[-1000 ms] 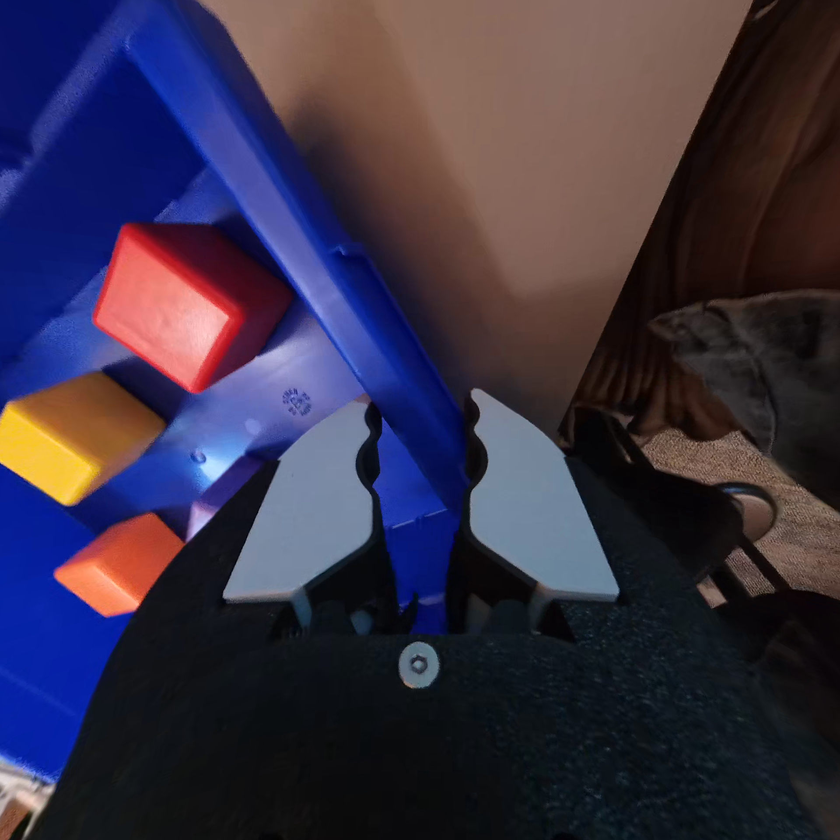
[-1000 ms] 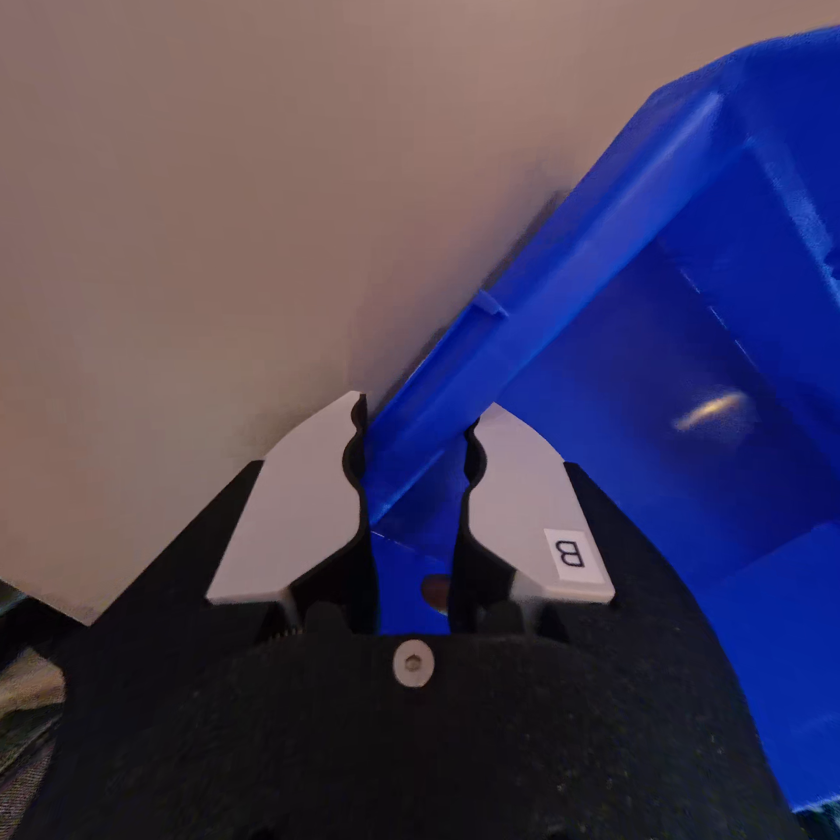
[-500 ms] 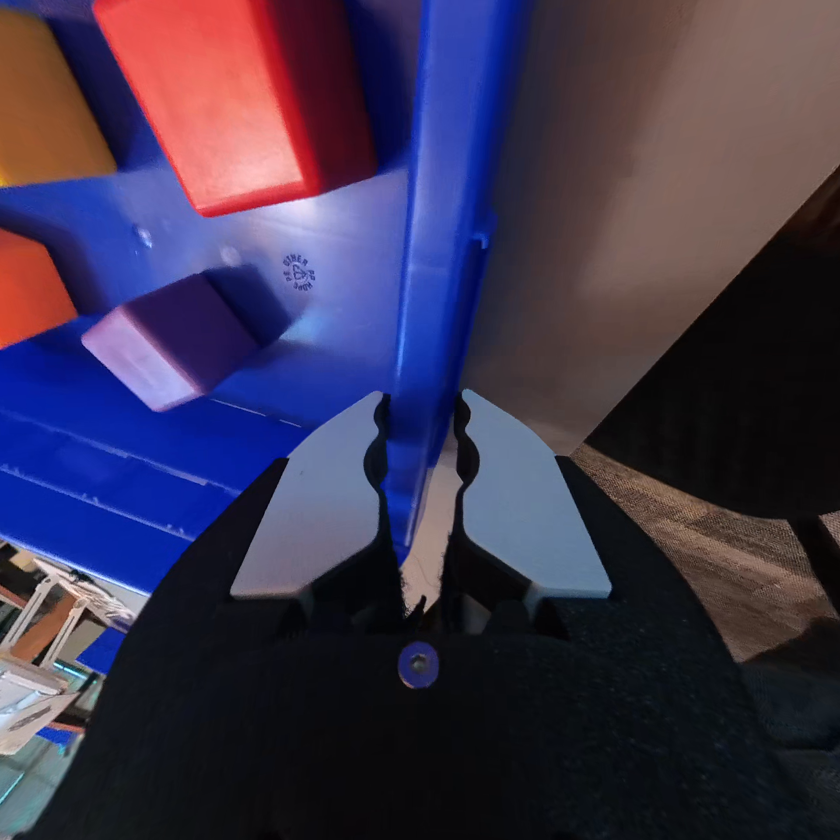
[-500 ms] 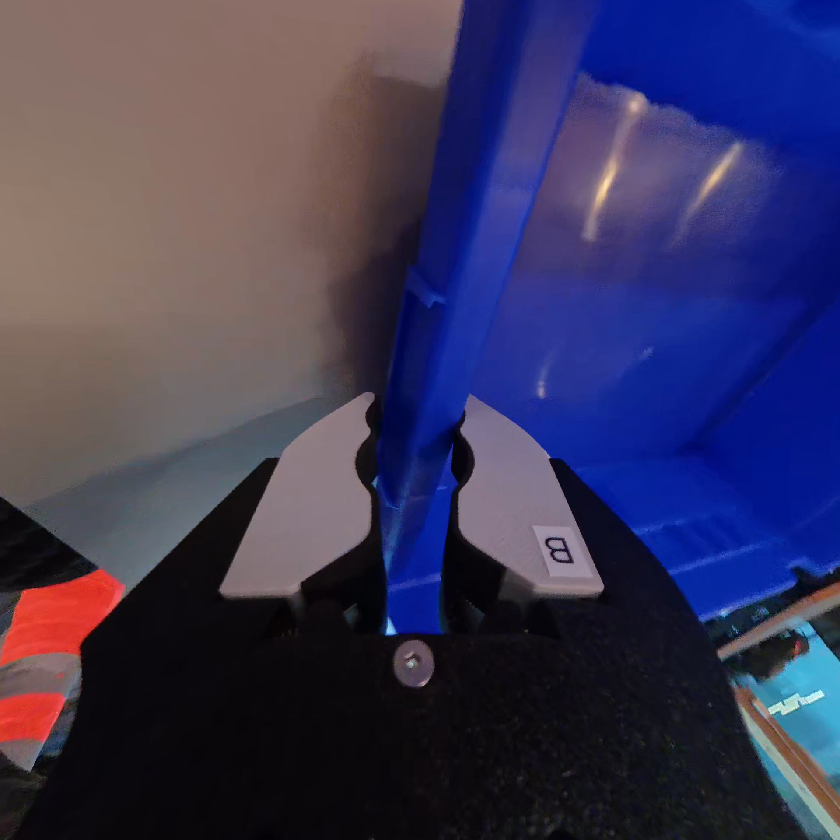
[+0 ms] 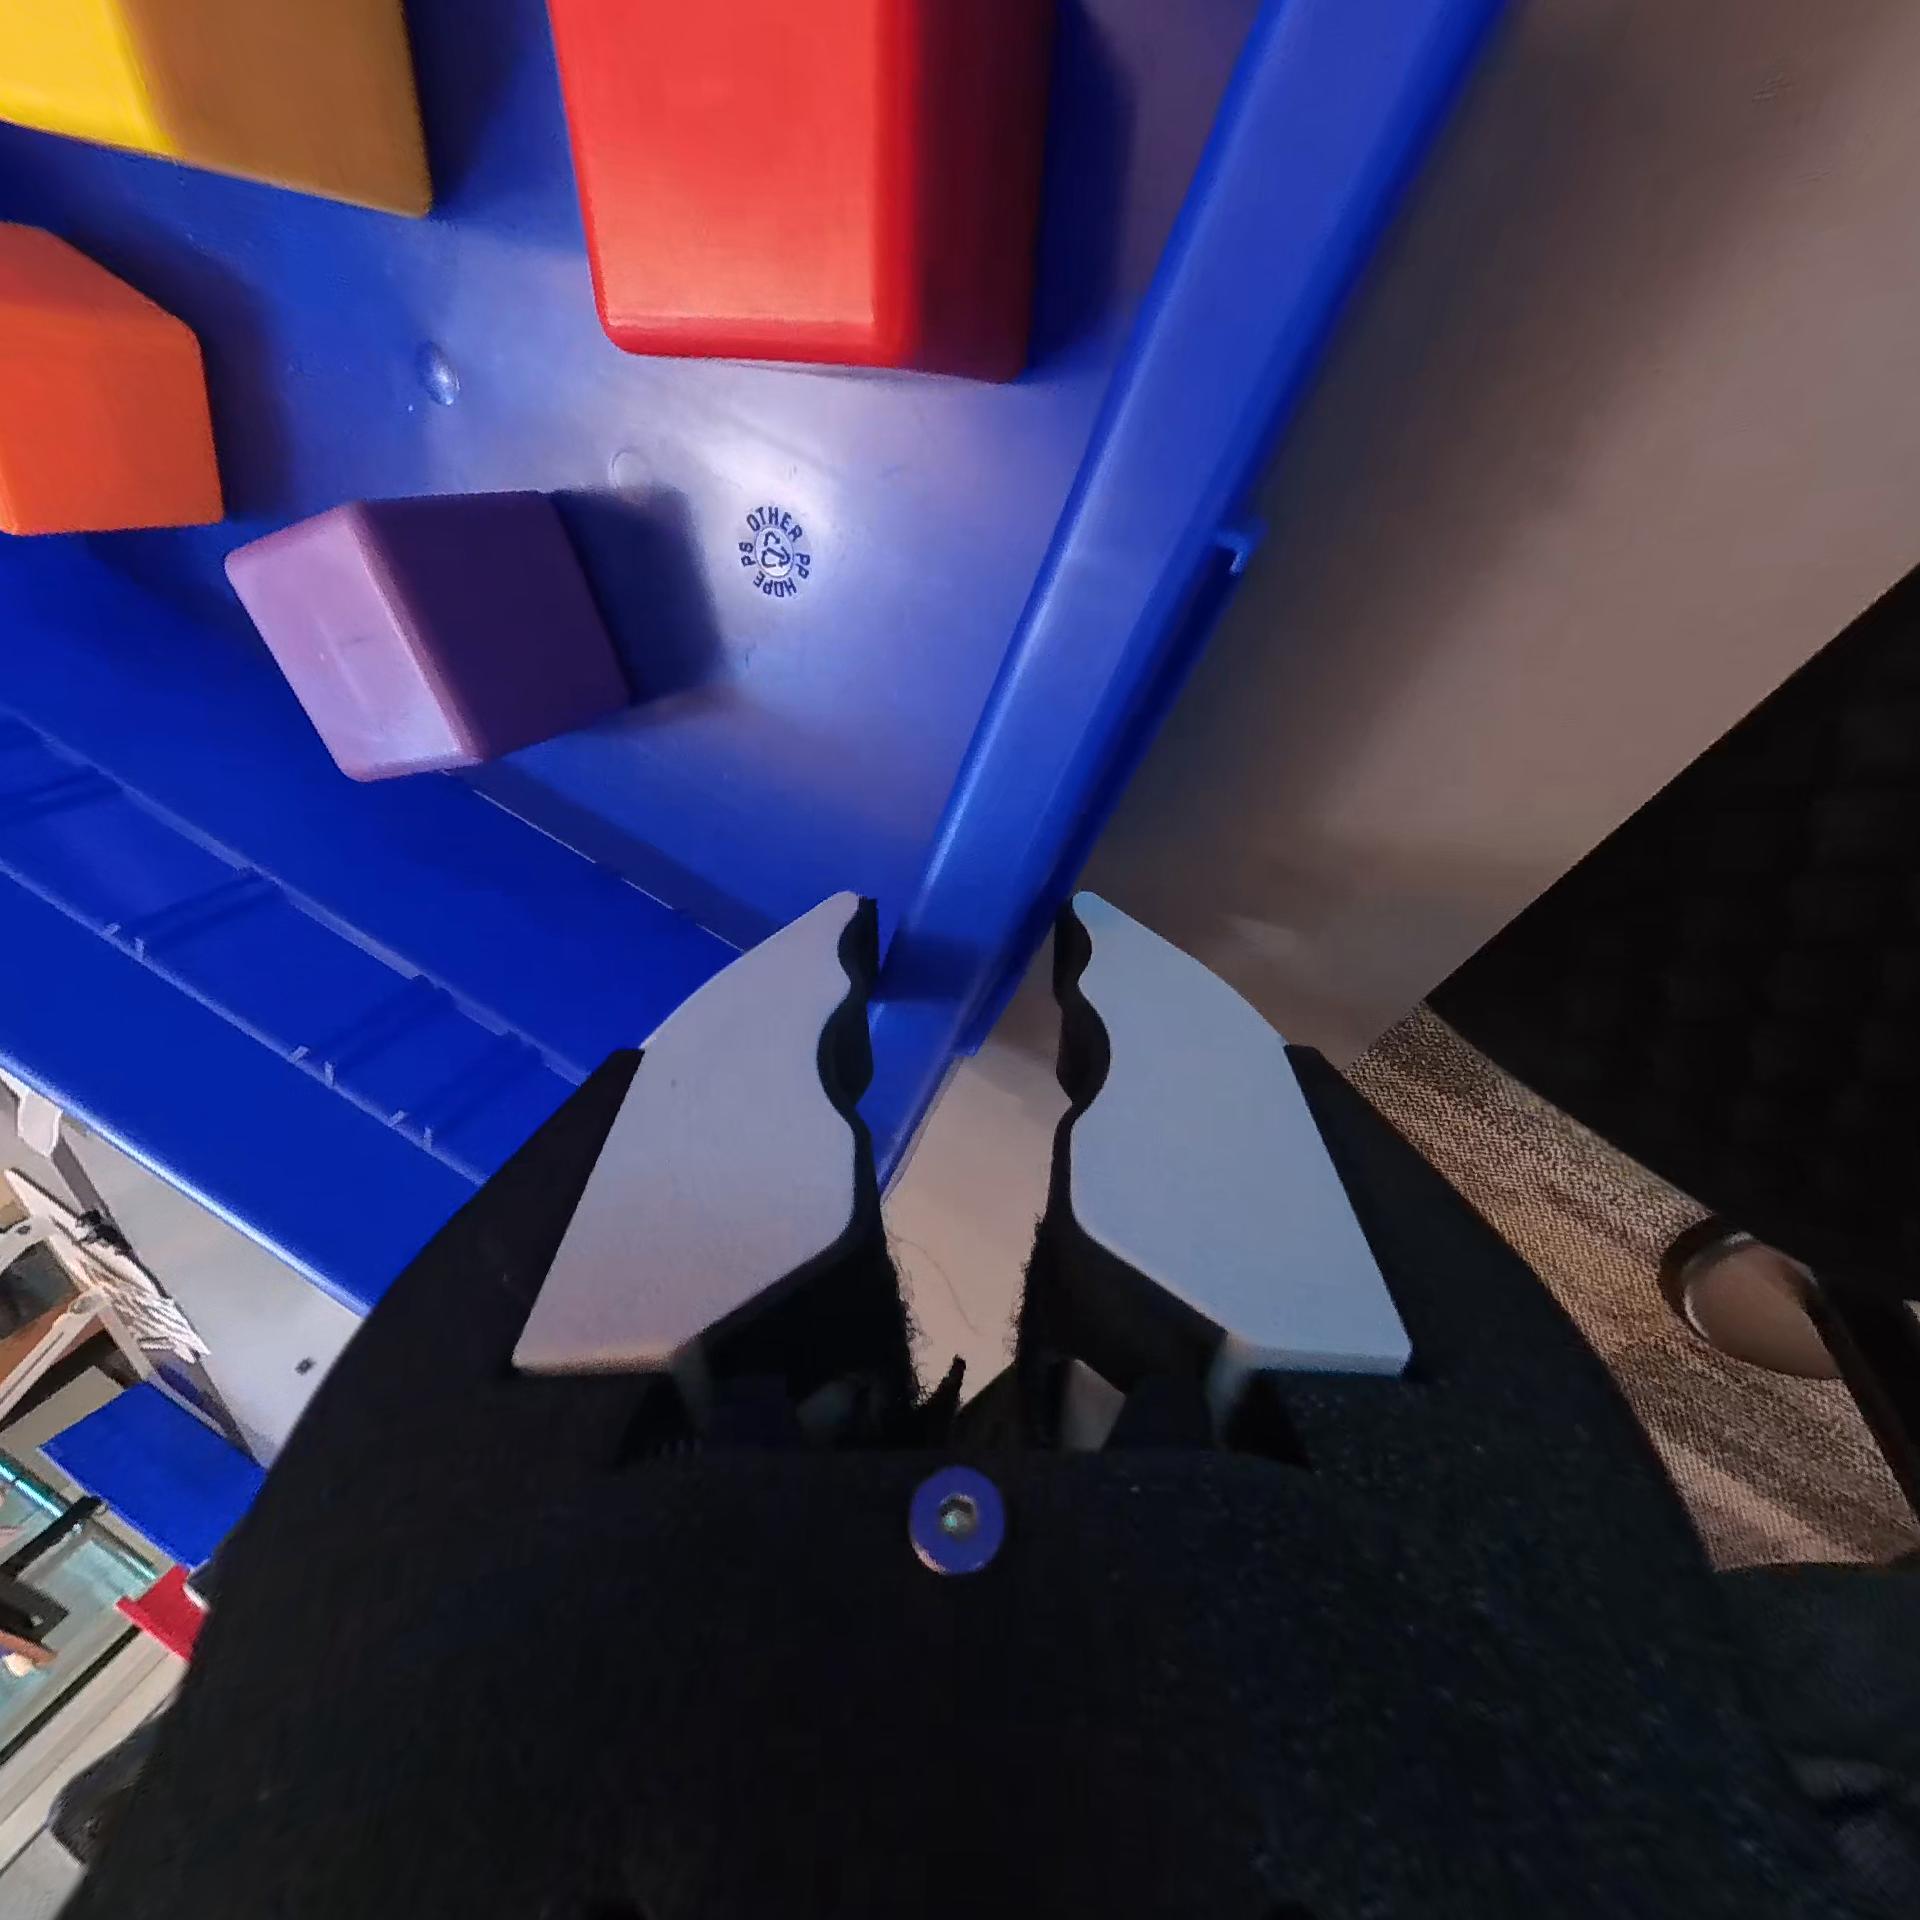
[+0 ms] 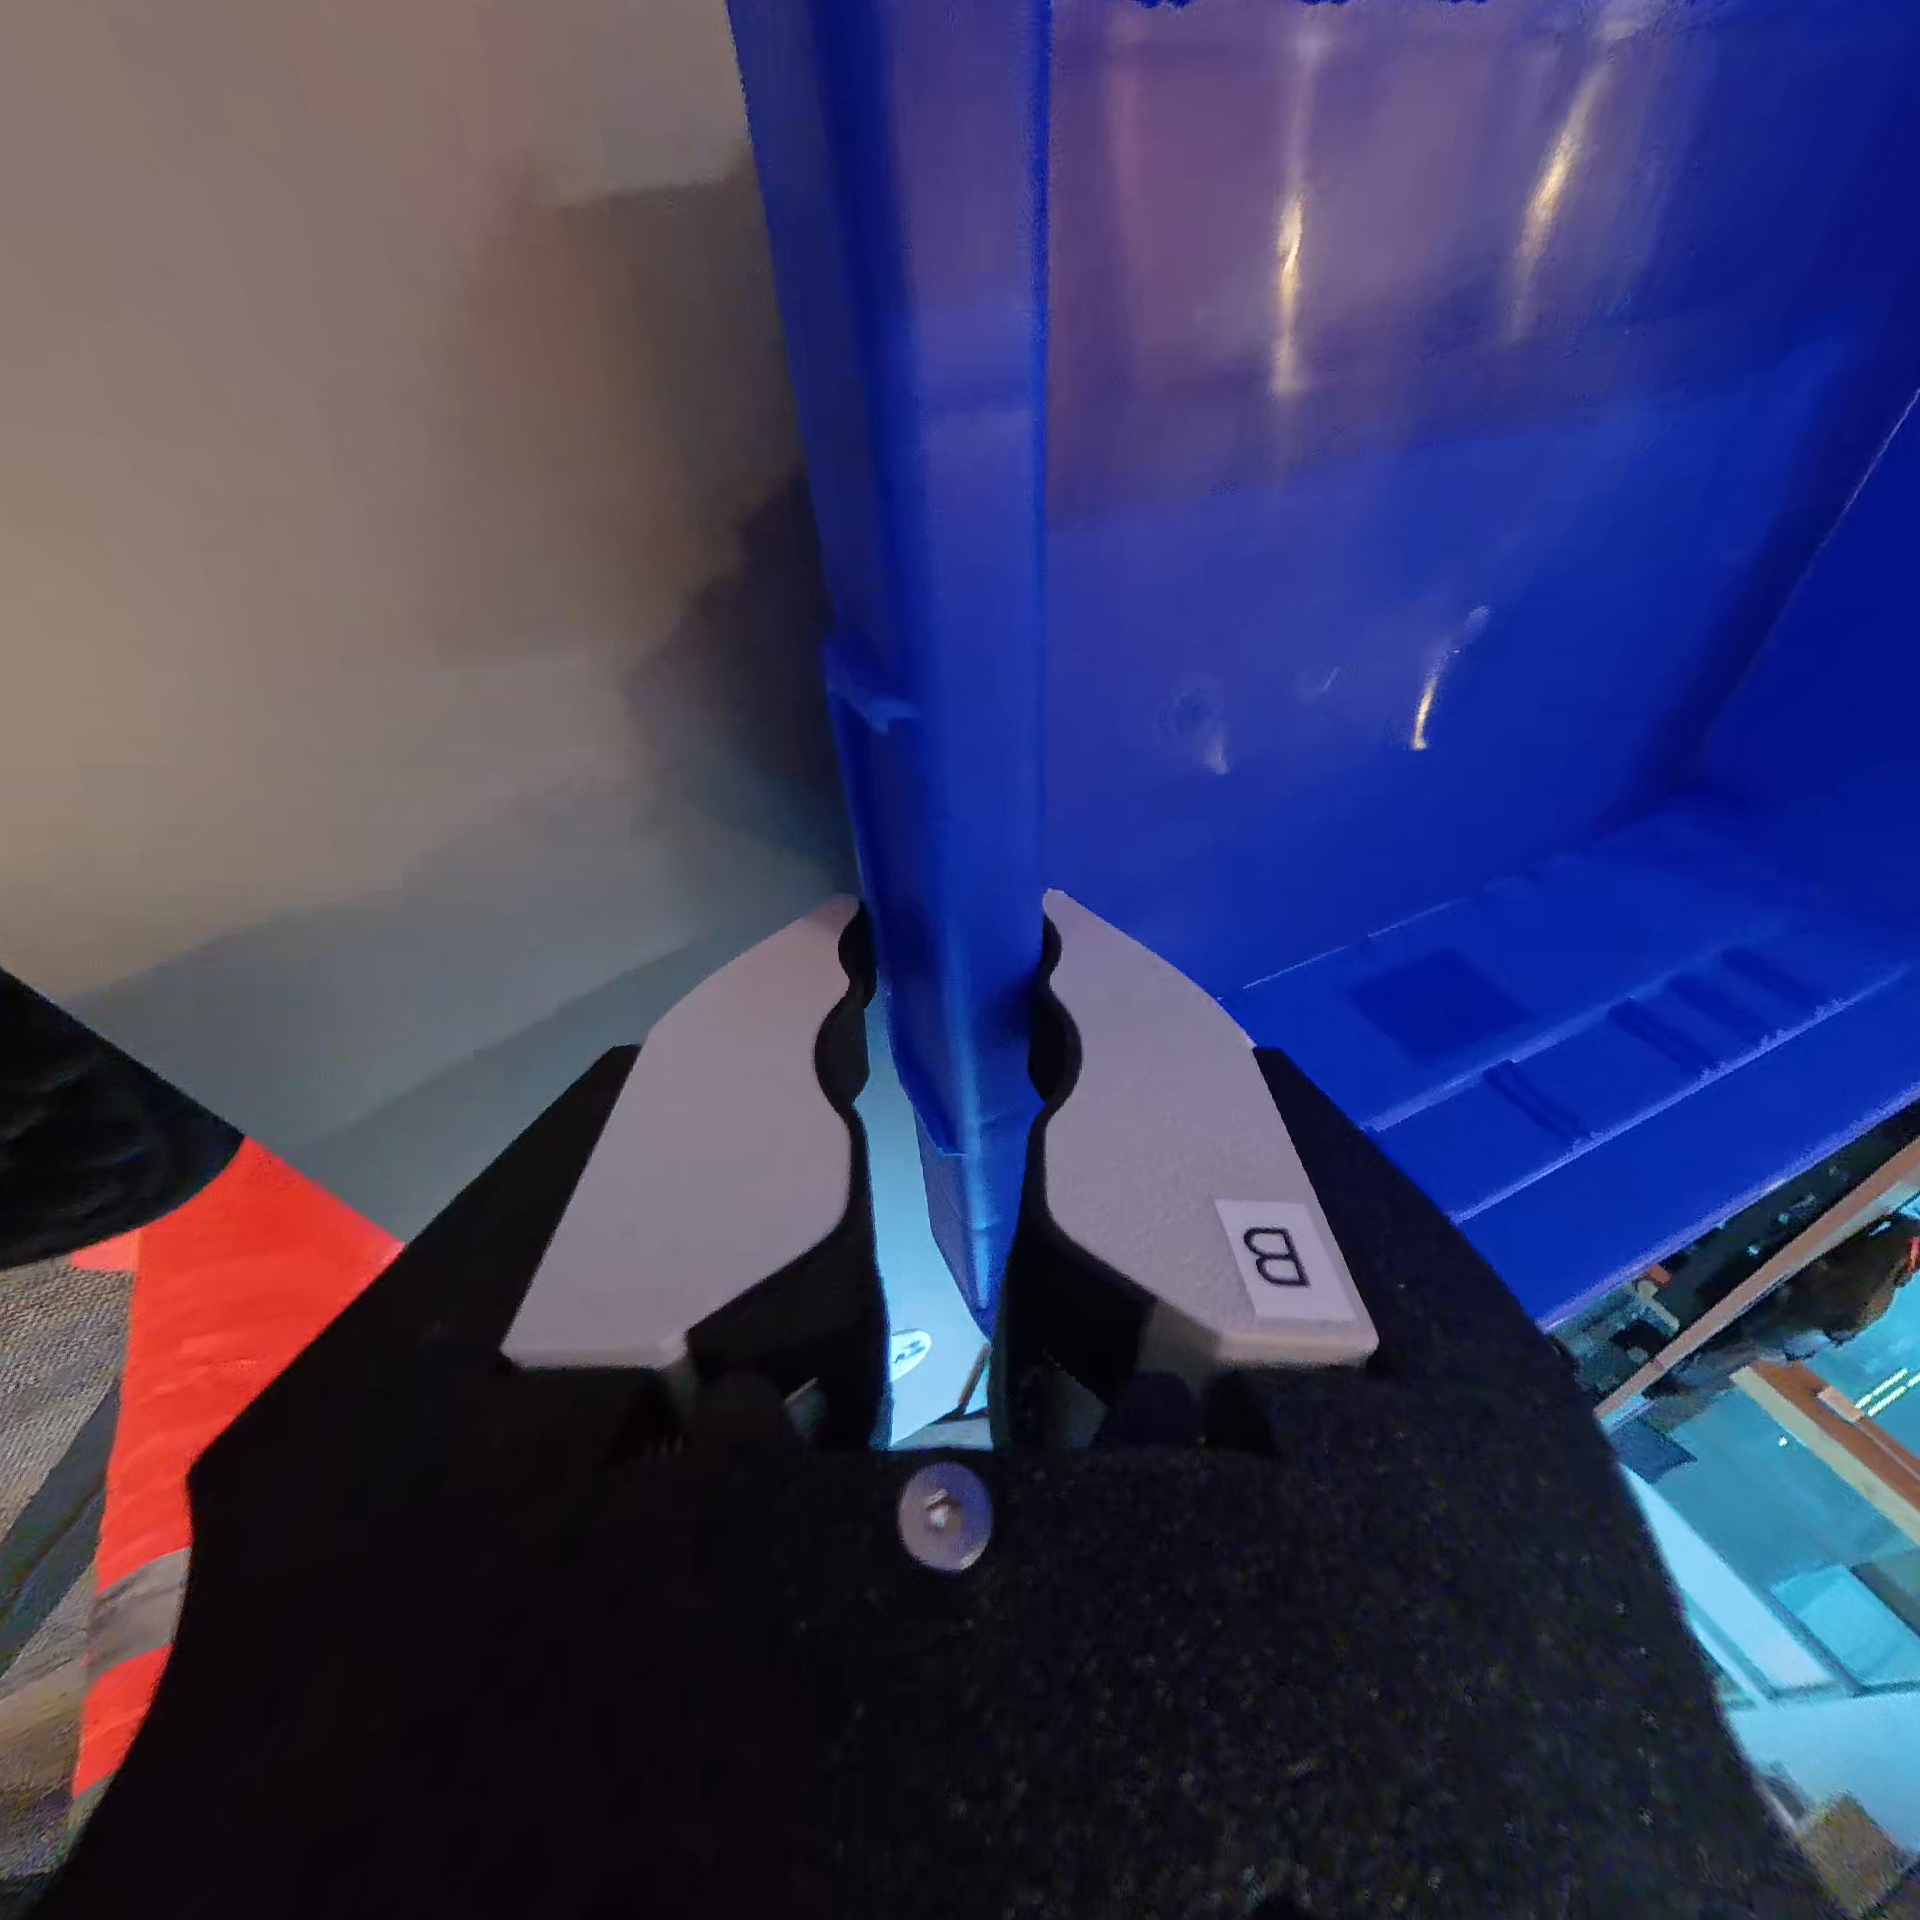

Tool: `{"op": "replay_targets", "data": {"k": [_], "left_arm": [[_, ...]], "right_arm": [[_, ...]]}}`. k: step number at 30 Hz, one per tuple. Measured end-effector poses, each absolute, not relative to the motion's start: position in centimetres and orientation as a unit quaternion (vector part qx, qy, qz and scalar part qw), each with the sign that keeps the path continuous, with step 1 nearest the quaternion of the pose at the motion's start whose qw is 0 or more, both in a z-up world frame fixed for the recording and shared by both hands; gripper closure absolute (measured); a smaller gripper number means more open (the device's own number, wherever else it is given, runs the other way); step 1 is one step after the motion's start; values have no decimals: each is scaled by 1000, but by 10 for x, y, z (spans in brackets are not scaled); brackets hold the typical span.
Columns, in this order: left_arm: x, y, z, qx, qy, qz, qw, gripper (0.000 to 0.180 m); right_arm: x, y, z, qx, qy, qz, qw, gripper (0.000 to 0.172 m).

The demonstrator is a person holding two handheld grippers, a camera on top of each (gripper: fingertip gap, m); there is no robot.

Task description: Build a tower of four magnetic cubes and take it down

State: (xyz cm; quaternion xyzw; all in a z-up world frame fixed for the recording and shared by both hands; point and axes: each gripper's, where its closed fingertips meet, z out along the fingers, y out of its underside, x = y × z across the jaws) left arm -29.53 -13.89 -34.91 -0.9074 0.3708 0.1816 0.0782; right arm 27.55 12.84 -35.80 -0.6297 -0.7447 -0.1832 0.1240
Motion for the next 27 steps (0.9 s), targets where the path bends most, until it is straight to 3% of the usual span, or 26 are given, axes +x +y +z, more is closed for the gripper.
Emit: {"op": "replay_targets", "data": {"k": [1,27], "left_arm": [[-297,-140,-349,-908,369,182,79,149],[-363,-168,-348,-925,326,183,74,146]], "right_arm": [[281,129,-358,-625,-748,-185,126,144],[347,156,-359,-570,-774,-225,160,143]]}}
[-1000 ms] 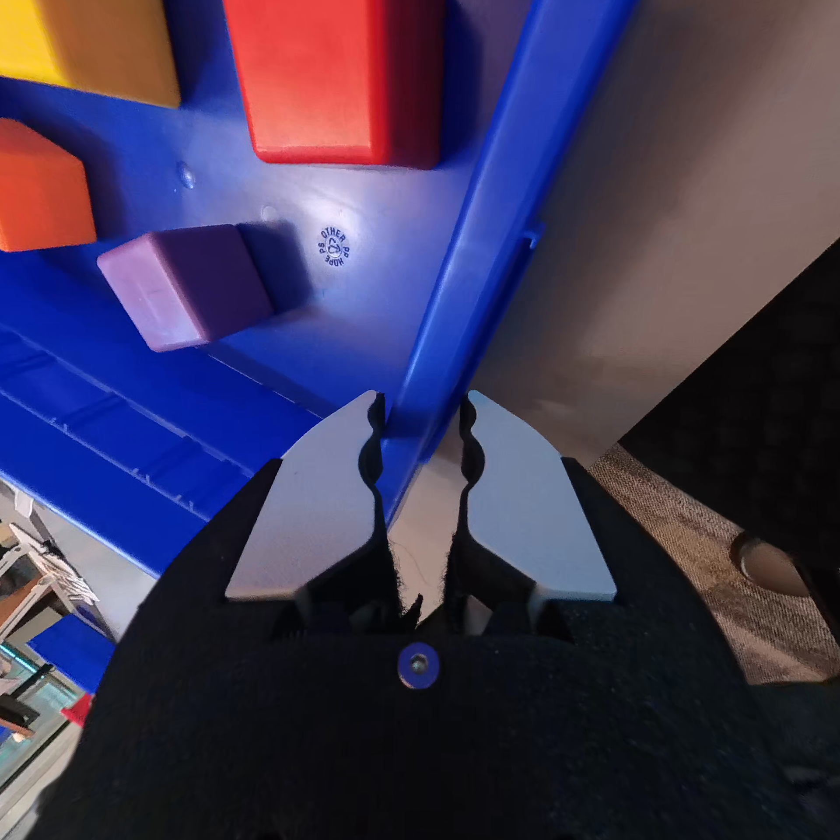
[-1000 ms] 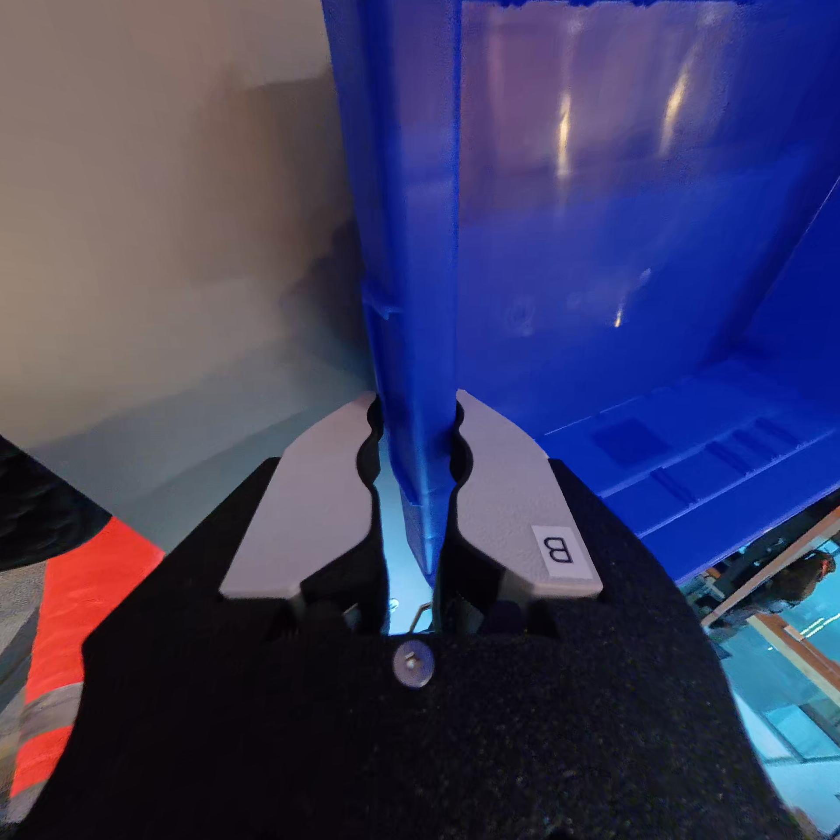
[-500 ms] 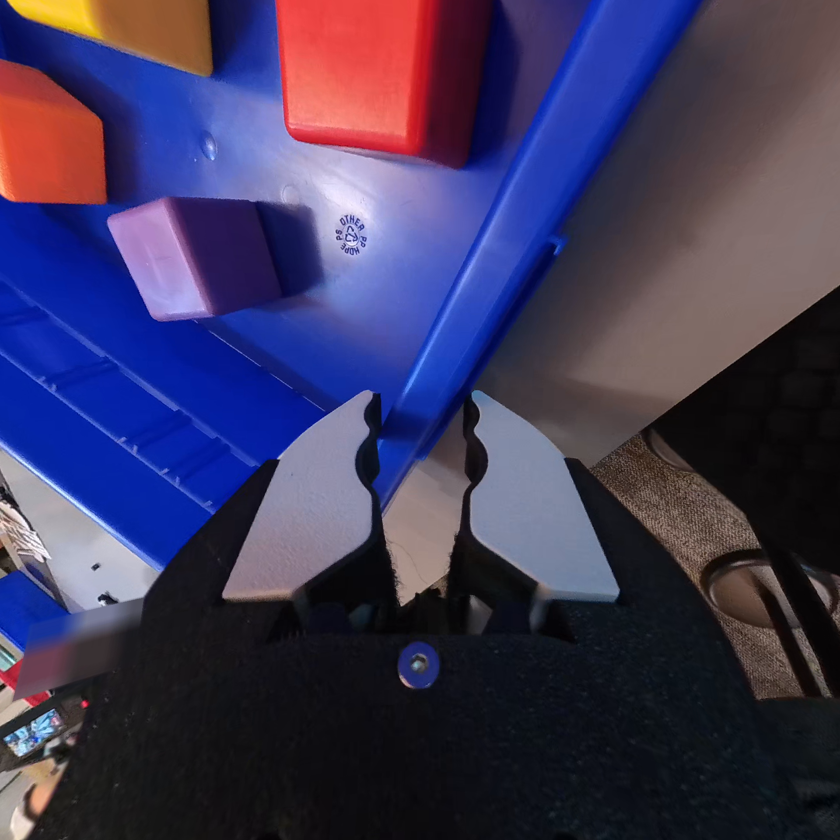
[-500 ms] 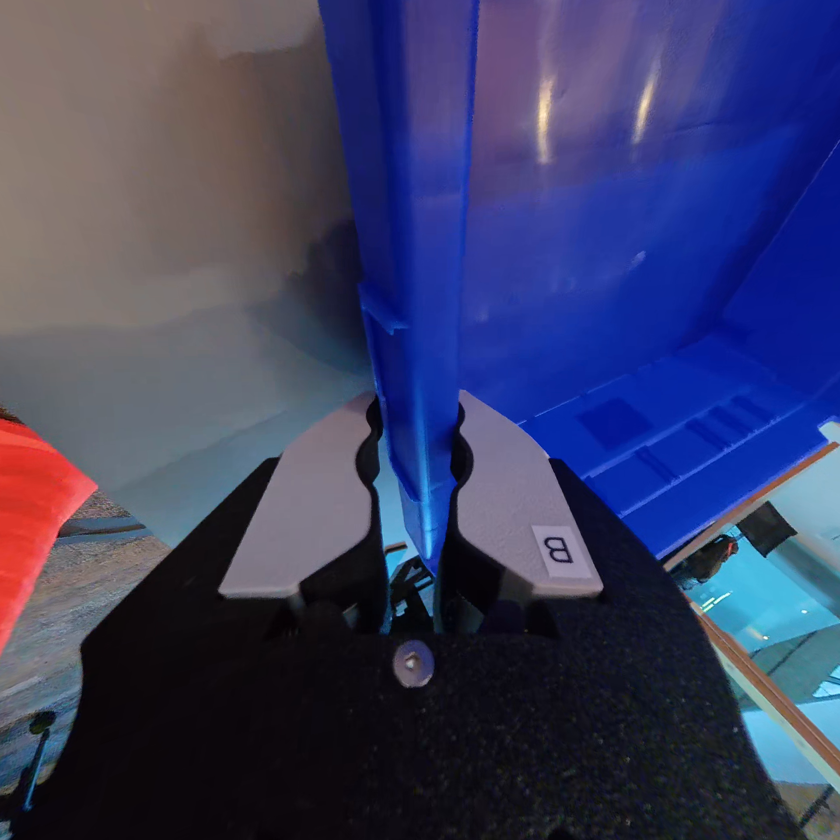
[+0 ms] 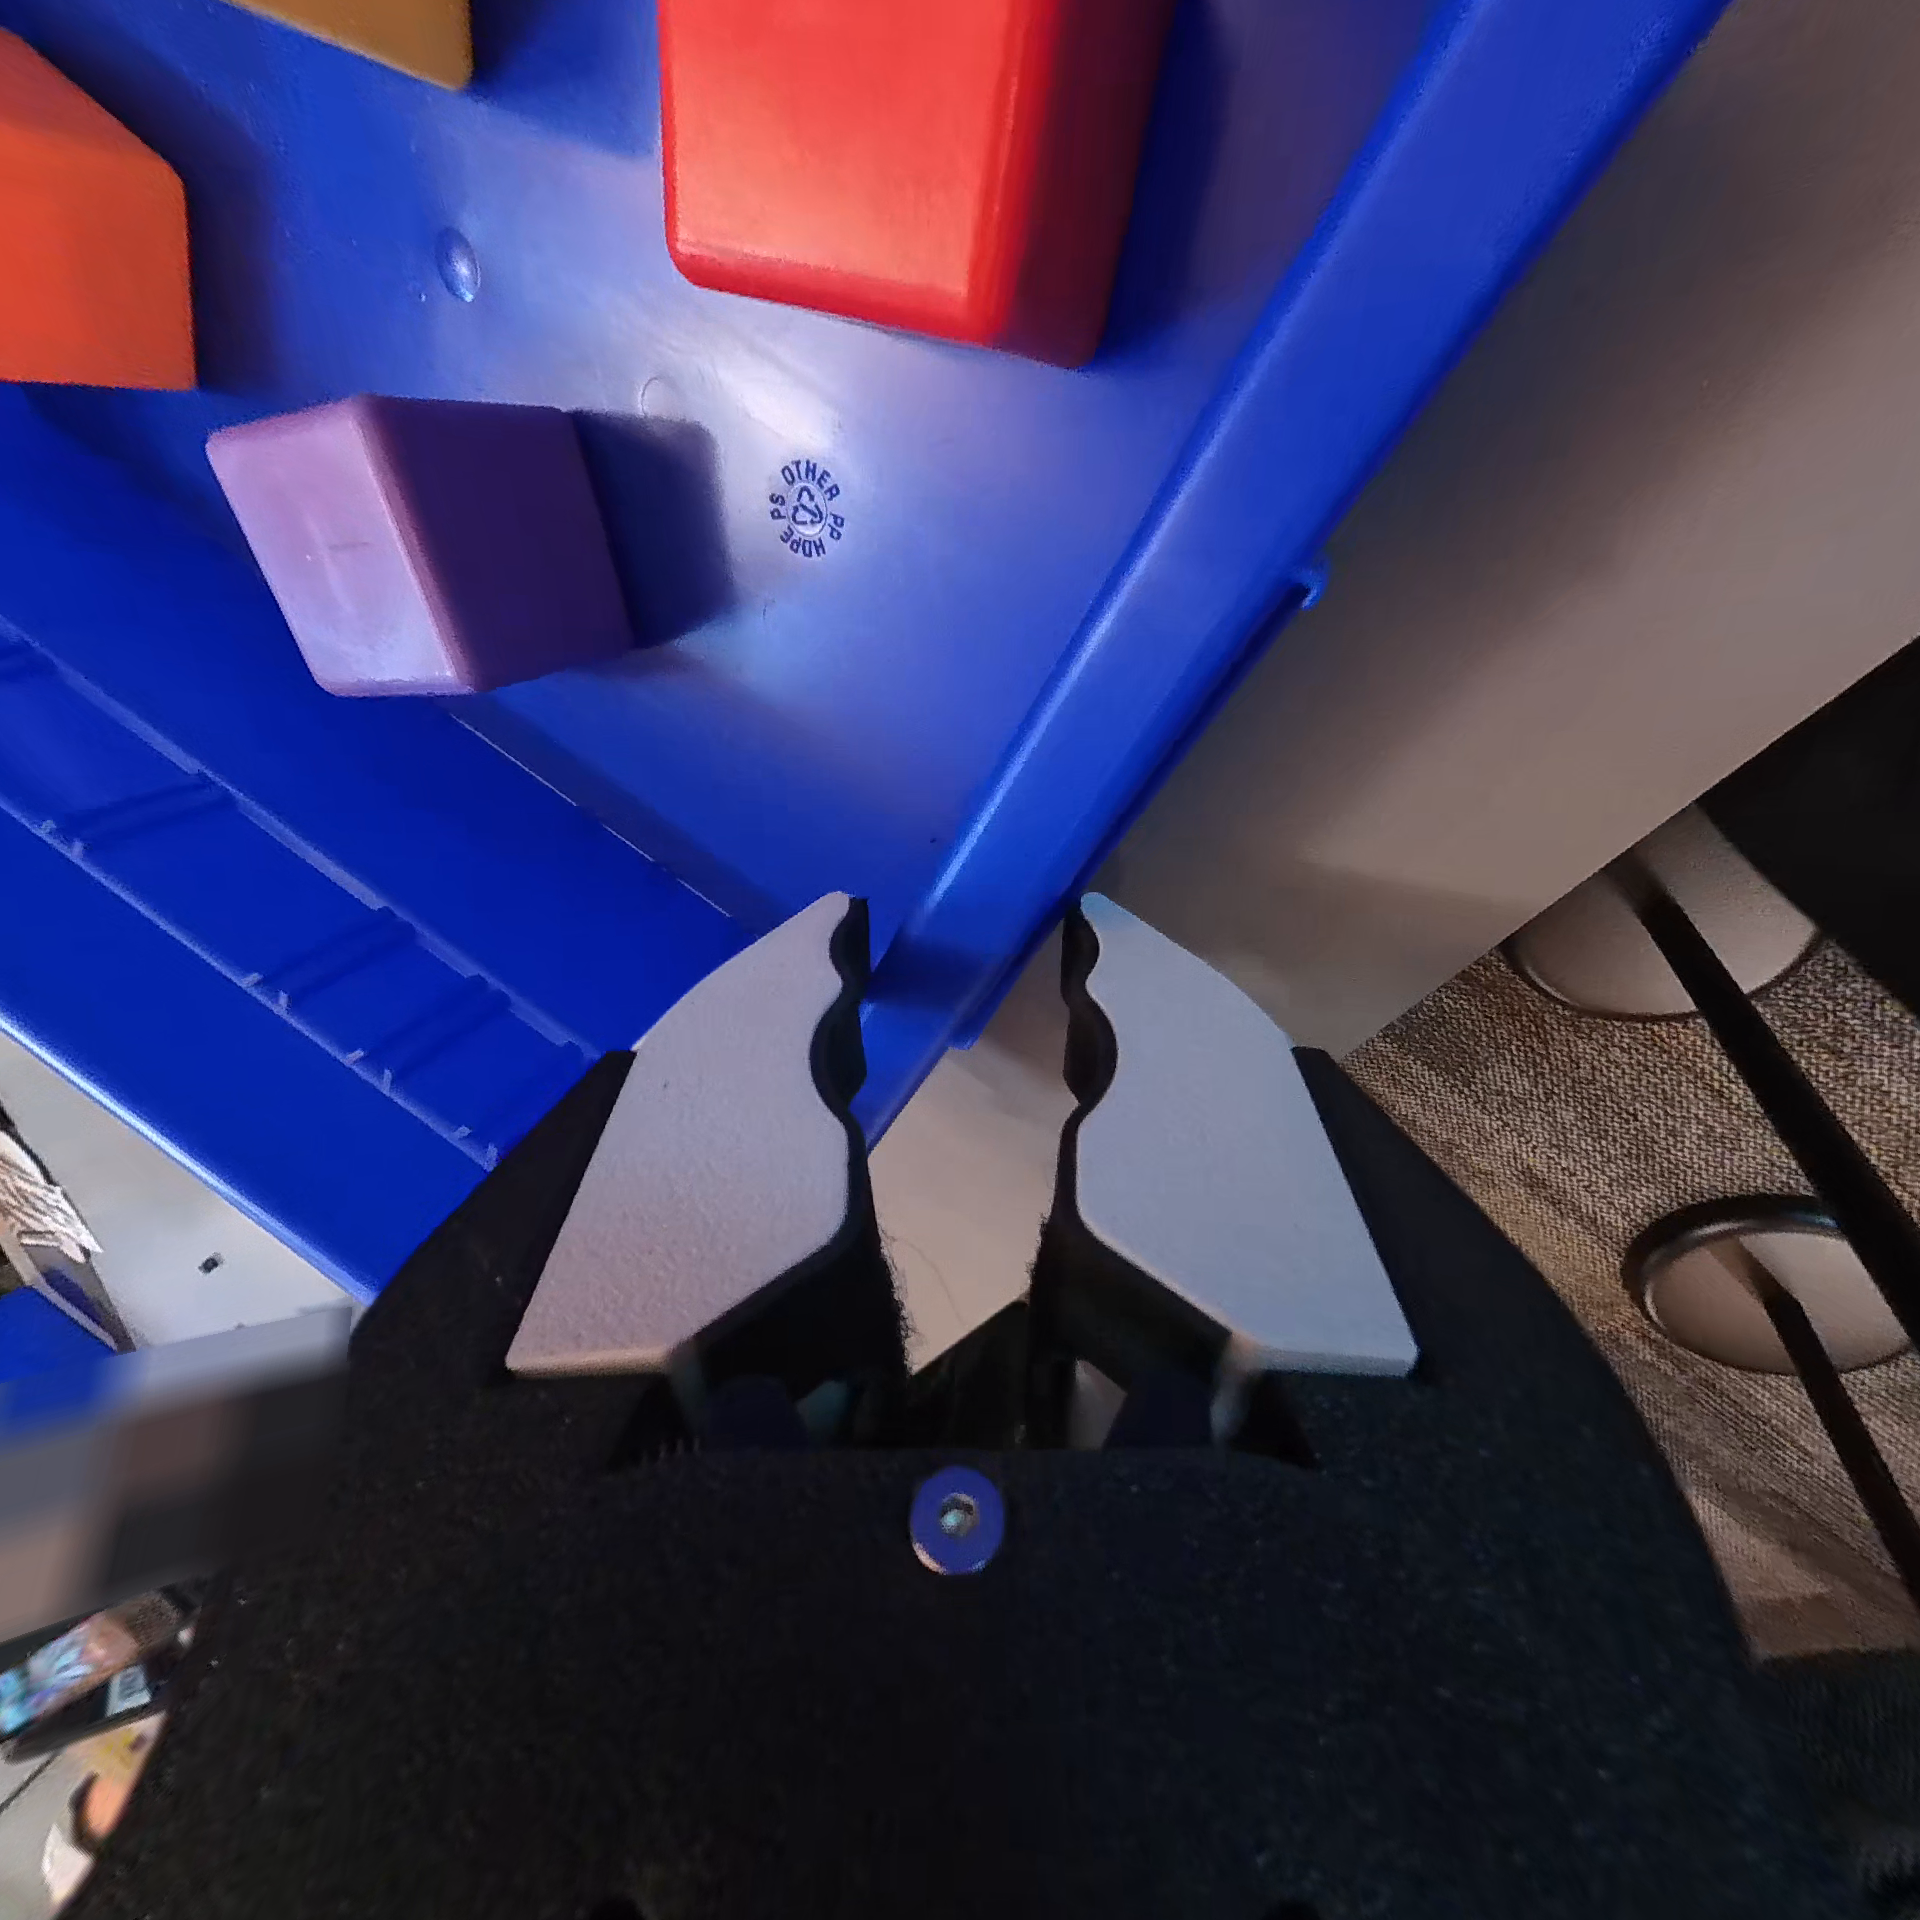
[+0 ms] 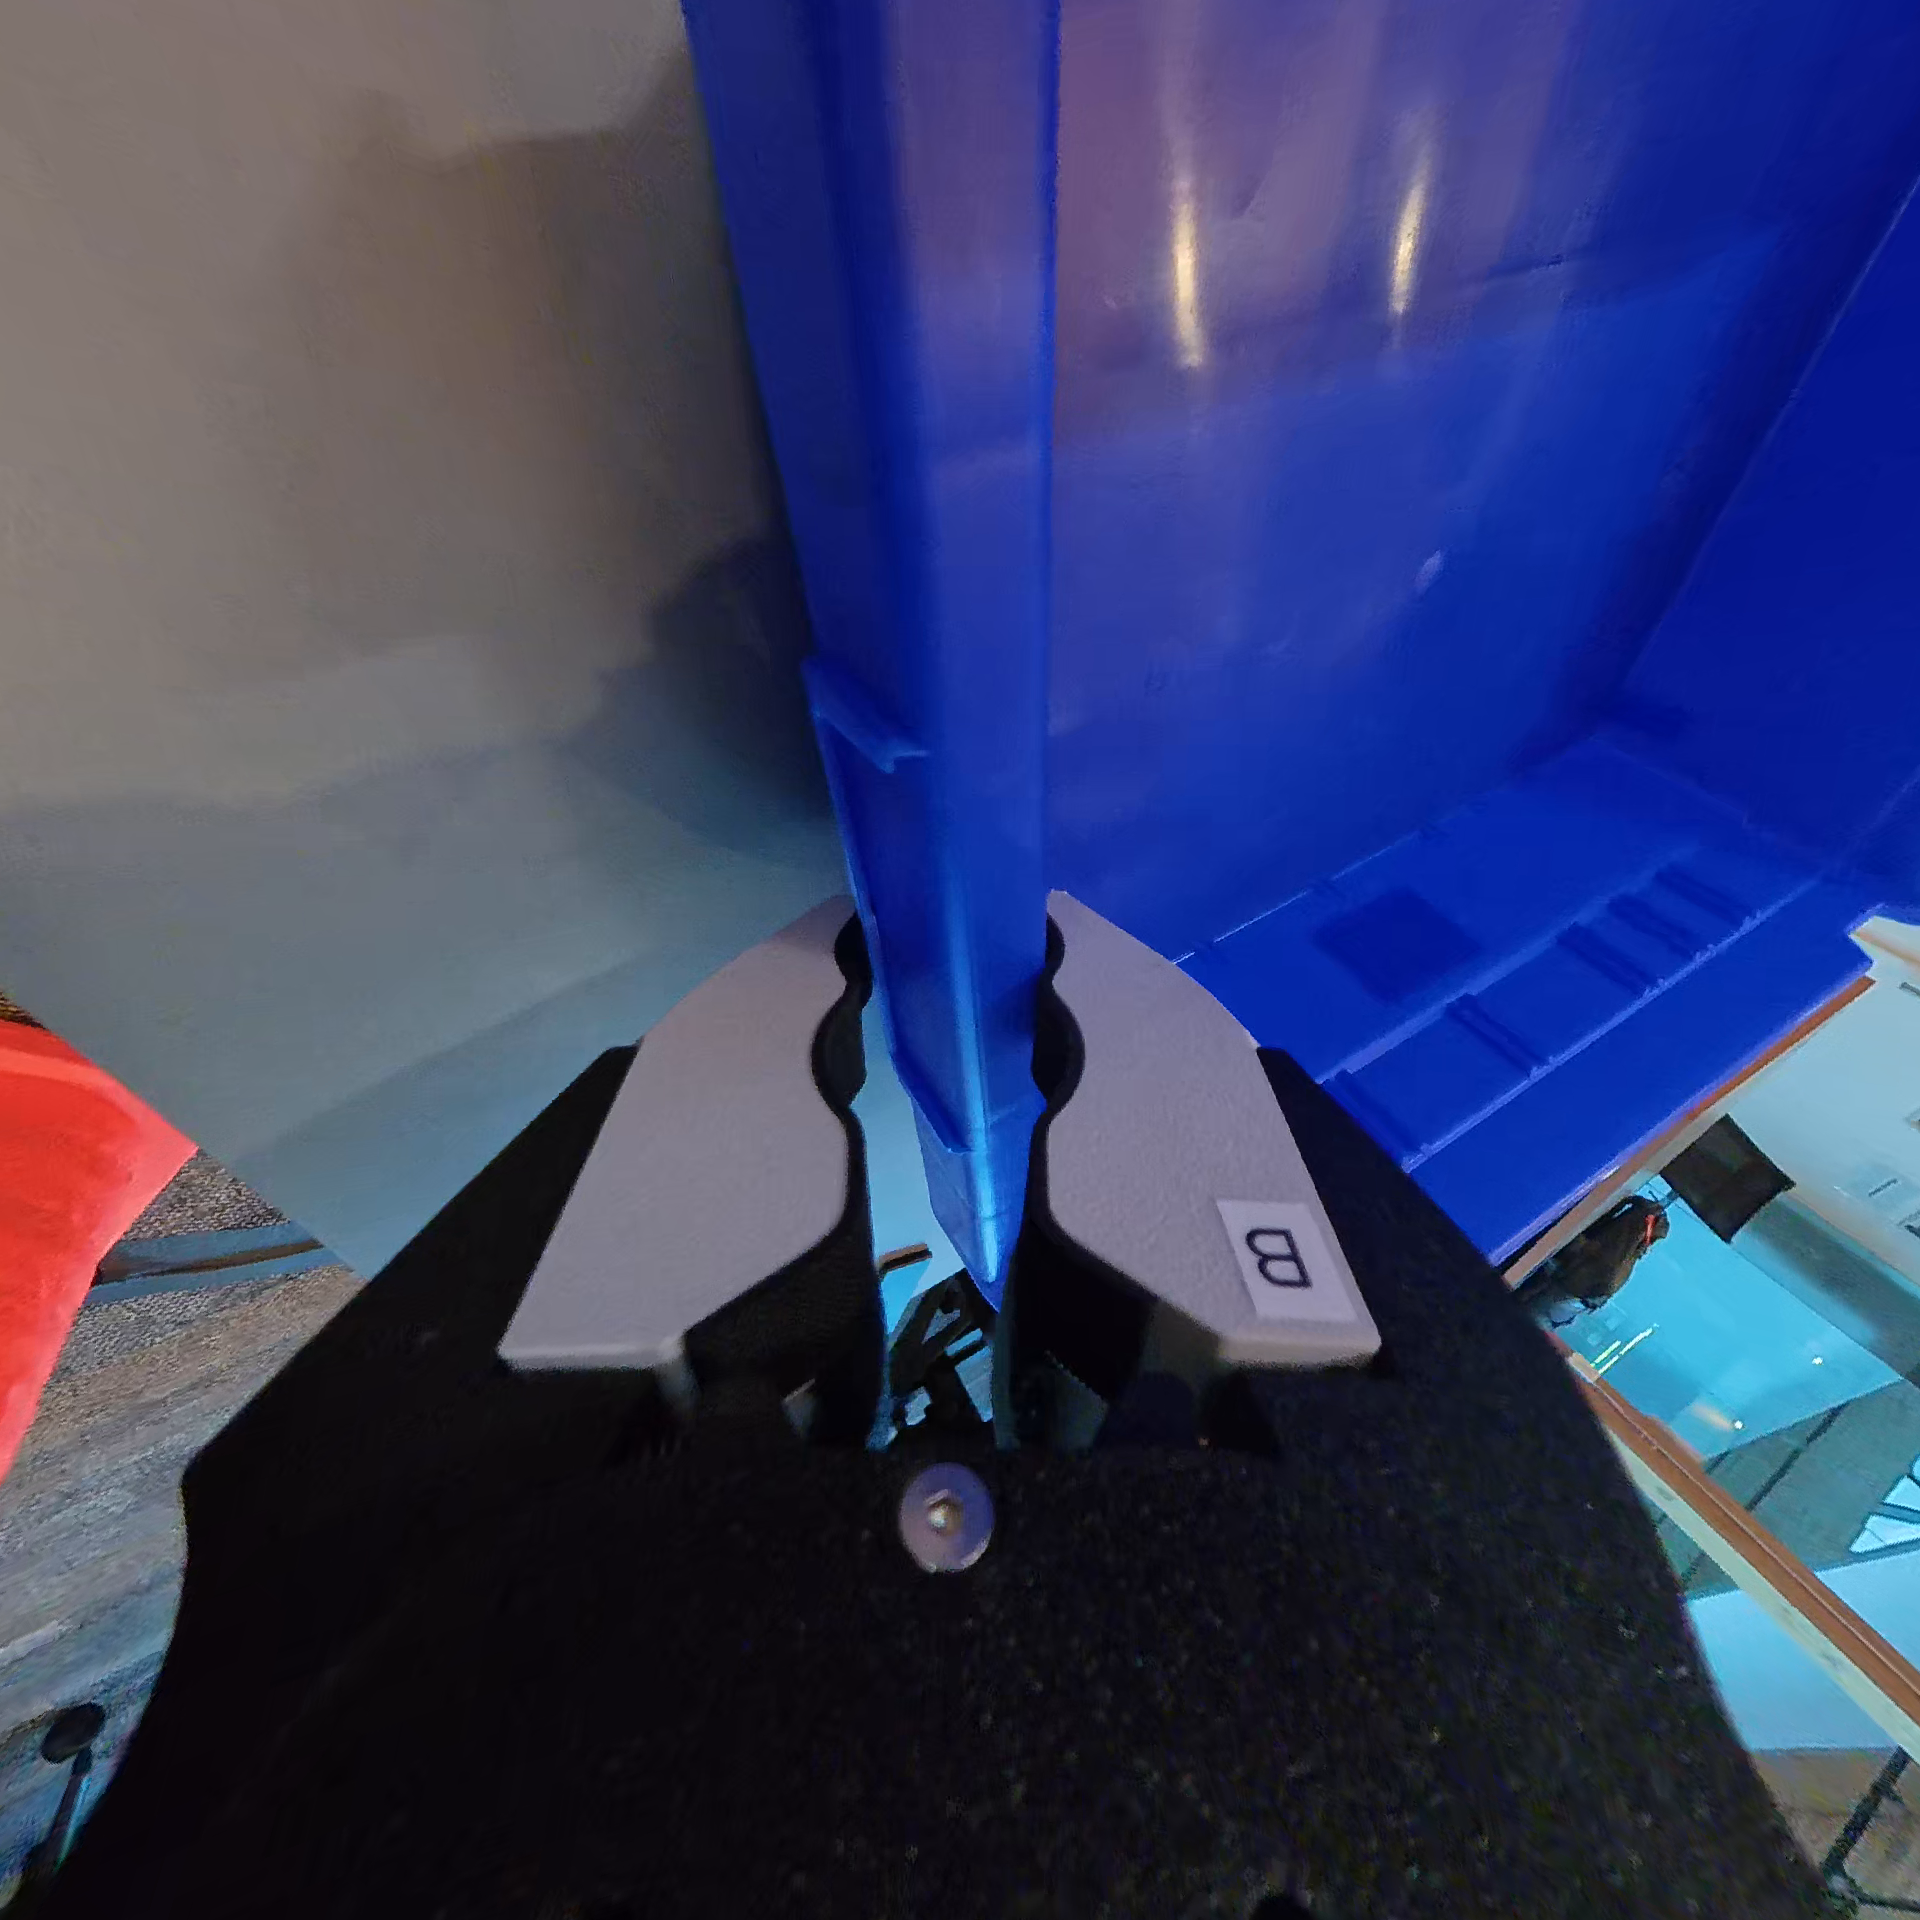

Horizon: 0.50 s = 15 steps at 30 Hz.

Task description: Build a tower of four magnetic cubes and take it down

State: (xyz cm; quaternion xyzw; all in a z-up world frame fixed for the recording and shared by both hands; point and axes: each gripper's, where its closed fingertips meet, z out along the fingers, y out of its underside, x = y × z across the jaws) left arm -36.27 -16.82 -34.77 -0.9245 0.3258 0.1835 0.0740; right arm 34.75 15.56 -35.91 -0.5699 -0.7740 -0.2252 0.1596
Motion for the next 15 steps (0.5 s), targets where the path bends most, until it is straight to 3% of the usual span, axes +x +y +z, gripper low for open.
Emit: {"op": "replay_targets", "data": {"k": [7,9,11,13,15], "left_arm": [[-363,-168,-347,-919,330,186,115,144],[-353,-163,-344,-916,322,158,182,130],[-331,-154,-326,-899,306,107,295,107],[-313,-147,-294,-864,284,82,408,82],[-297,-140,-254,-807,257,69,528,71]], "right_arm": [[343,154,-360,-602,-750,-194,191,141],[335,148,-358,-641,-723,-136,220,119],[329,144,-350,-683,-679,-83,255,78],[319,135,-337,-703,-645,-25,298,67],[303,129,-316,-703,-610,29,364,52]]}}
